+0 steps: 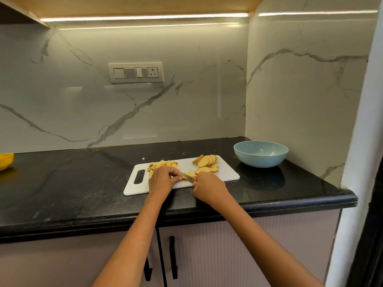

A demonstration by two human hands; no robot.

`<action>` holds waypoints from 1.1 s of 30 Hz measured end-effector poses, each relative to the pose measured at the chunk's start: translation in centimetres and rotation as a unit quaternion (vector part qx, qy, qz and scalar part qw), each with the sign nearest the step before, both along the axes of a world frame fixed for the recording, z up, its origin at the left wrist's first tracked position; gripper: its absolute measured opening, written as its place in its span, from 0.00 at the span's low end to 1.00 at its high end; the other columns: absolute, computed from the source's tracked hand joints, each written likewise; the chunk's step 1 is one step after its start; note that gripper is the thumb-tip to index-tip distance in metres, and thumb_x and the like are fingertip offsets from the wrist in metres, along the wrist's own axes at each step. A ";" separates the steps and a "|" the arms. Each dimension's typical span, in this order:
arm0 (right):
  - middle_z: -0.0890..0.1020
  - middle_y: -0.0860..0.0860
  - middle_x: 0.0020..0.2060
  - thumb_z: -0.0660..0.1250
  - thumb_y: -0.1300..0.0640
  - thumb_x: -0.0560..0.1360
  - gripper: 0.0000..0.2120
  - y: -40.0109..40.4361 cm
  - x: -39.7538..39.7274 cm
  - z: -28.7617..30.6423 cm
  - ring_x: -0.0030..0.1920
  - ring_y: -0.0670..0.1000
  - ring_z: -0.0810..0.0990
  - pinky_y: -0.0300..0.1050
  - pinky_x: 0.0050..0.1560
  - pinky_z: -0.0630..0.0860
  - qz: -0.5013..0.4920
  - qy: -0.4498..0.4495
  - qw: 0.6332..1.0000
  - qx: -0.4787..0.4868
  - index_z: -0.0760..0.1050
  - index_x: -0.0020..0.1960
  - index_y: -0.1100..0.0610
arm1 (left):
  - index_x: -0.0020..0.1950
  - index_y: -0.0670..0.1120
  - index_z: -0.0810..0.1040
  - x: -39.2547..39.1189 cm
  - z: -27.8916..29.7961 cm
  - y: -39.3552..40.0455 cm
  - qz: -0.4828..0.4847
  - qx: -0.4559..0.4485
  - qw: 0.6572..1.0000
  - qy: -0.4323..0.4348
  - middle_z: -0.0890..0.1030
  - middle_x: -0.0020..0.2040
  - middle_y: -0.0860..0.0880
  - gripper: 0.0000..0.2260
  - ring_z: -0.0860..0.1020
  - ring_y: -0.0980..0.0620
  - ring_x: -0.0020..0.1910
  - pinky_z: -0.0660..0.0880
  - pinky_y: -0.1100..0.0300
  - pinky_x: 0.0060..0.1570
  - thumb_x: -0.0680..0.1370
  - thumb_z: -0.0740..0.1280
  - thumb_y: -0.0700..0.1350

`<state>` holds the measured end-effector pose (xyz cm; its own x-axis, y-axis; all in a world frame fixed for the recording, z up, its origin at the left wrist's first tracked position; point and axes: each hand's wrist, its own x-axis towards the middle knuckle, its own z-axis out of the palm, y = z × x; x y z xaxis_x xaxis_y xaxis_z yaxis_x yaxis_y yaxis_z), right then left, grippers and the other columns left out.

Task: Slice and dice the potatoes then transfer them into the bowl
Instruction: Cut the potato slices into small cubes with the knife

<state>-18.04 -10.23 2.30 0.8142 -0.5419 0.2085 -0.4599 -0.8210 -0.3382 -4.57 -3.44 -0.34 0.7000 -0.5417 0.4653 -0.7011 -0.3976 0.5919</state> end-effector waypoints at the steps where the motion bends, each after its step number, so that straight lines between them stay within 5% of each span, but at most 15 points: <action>1: 0.77 0.56 0.46 0.60 0.55 0.78 0.10 -0.3 -0.1 -0.1 0.44 0.52 0.74 0.43 0.43 0.68 -0.003 -0.004 1.000 0.015 0.74 0.54 0.60 | 0.41 0.49 0.83 0.0 0.0 0.0 0.001 -0.001 1.000 -0.003 0.79 0.40 0.55 0.01 0.74 0.57 0.42 0.68 0.59 0.43 0.72 0.72 0.44; 11: 0.79 0.55 0.49 0.60 0.56 0.78 0.09 -1.1 0.0 -1.1 0.48 0.53 0.78 0.43 0.44 0.71 -0.022 -0.058 0.998 0.024 0.75 0.54 0.59 | 0.43 0.46 0.82 0.4 -0.2 -0.3 0.013 -0.008 1.000 -0.002 0.82 0.46 0.50 0.01 0.74 0.54 0.44 0.70 0.59 0.45 0.72 0.71 0.41; 19: 0.81 0.53 0.49 0.56 0.56 0.80 0.12 -2.7 0.5 -1.5 0.47 0.52 0.78 0.45 0.45 0.73 -0.036 -0.147 0.988 0.016 0.75 0.58 0.57 | 0.55 0.44 0.80 1.0 -0.1 -0.7 0.001 -0.038 0.999 0.009 0.79 0.58 0.47 0.16 0.75 0.51 0.52 0.68 0.66 0.49 0.74 0.62 0.28; 25: 0.81 0.56 0.49 0.53 0.57 0.81 0.13 -4.7 2.3 -0.8 0.46 0.53 0.78 0.44 0.41 0.71 -0.068 -0.177 0.981 0.032 0.74 0.57 0.58 | 0.66 0.48 0.73 1.1 1.3 -1.5 -0.181 0.138 0.974 -0.012 0.71 0.68 0.49 0.28 0.65 0.52 0.70 0.59 0.67 0.62 0.74 0.55 0.24; 29: 0.81 0.56 0.49 0.54 0.57 0.81 0.14 -5.2 2.6 -0.8 0.48 0.54 0.79 0.46 0.44 0.73 -0.051 -0.181 0.982 0.034 0.74 0.60 0.58 | 0.68 0.50 0.70 1.5 3.0 -2.4 -0.227 0.254 0.940 -0.031 0.67 0.71 0.51 0.30 0.61 0.52 0.72 0.58 0.60 0.68 0.72 0.55 0.24; 33: 0.81 0.56 0.52 0.54 0.57 0.81 0.15 -5.5 2.4 -0.9 0.50 0.54 0.79 0.44 0.45 0.73 -0.040 -0.188 0.981 0.024 0.72 0.64 0.58 | 0.67 0.51 0.71 1.9 3.2 -2.9 -0.231 0.270 0.934 -0.028 0.70 0.69 0.52 0.27 0.64 0.51 0.70 0.61 0.56 0.67 0.74 0.58 0.27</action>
